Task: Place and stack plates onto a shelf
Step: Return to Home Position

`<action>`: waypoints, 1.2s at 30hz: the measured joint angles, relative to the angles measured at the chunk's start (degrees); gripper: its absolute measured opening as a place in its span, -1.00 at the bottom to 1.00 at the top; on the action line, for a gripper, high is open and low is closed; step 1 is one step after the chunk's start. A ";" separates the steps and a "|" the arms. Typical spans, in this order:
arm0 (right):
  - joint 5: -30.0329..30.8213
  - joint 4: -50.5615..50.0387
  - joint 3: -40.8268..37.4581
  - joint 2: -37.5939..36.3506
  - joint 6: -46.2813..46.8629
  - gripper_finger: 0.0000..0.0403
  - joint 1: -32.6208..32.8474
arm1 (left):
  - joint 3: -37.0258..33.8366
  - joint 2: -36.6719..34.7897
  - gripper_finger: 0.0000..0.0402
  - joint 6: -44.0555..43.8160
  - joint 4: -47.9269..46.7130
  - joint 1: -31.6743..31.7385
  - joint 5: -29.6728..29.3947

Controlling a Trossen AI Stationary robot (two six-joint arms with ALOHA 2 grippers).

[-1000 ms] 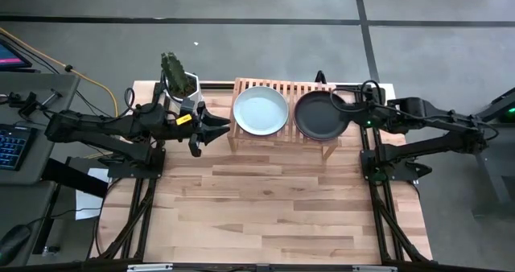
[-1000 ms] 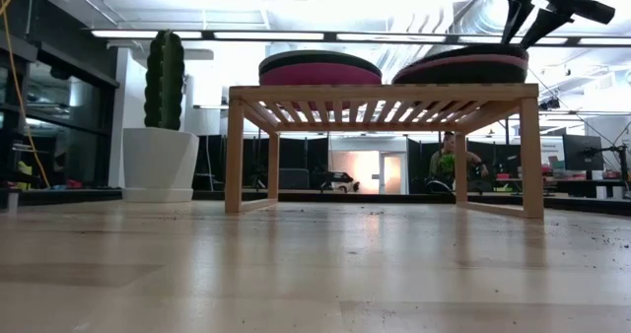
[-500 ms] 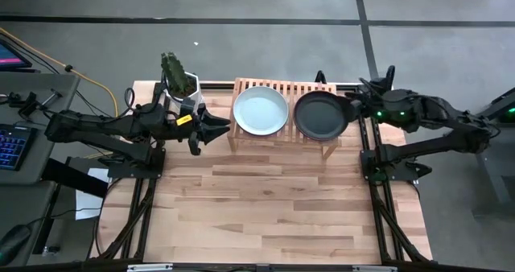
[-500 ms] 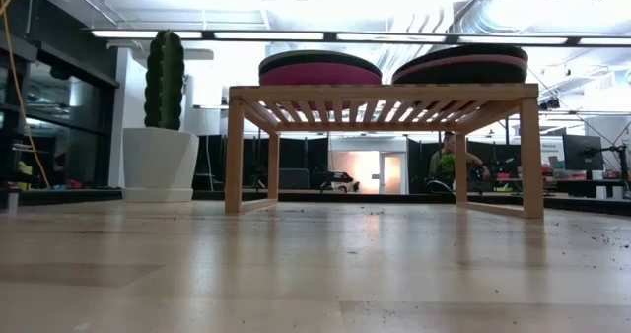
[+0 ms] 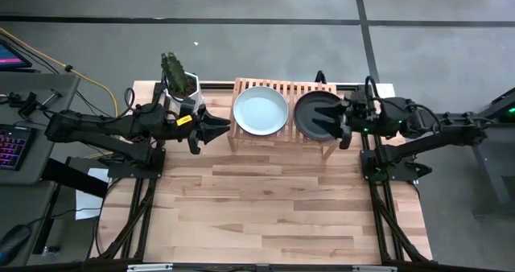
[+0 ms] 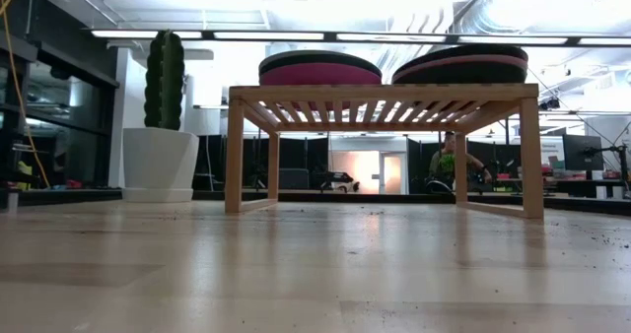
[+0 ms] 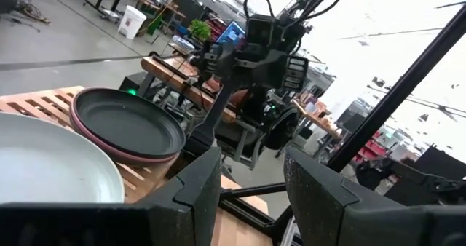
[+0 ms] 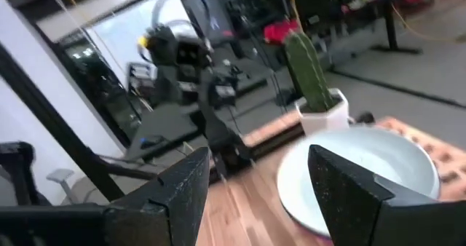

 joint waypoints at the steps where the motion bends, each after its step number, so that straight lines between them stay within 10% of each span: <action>1: -0.06 1.06 0.00 -0.19 -0.80 0.07 0.08 | 0.00 0.00 -0.31 0.00 0.02 0.00 -0.01; 19: 0.03 -1.52 0.02 0.10 -0.68 0.07 0.08 | 0.00 -0.02 -0.31 7.15 6.06 0.27 -13.54; 36: 0.09 -2.14 0.02 0.01 -2.35 0.07 0.08 | 0.09 -3.38 -0.36 14.76 8.37 7.93 10.24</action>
